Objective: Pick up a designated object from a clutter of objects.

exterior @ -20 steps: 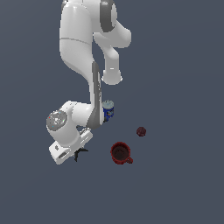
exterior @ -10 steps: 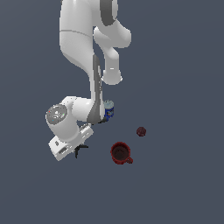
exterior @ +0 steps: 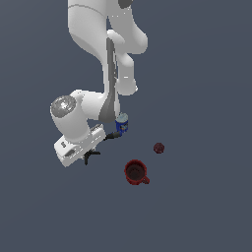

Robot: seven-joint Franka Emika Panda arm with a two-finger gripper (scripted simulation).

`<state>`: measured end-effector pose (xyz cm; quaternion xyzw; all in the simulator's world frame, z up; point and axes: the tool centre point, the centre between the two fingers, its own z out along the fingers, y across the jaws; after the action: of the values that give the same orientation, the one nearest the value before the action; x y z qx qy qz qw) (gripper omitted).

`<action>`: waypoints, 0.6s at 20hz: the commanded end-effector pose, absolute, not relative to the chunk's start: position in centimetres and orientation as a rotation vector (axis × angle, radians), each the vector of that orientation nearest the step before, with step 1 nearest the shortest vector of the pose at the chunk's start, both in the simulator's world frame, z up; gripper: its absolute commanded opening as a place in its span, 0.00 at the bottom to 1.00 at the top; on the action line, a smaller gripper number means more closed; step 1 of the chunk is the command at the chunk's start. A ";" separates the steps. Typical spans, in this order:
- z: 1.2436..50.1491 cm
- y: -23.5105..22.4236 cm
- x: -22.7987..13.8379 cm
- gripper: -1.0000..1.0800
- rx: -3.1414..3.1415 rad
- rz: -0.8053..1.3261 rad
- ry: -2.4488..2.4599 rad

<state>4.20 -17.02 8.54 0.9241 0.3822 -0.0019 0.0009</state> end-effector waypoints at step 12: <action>18.0 -15.6 -2.0 0.00 2.899 -0.009 1.199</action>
<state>-1.27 -15.79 16.97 0.9240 0.3823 -0.0030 0.0021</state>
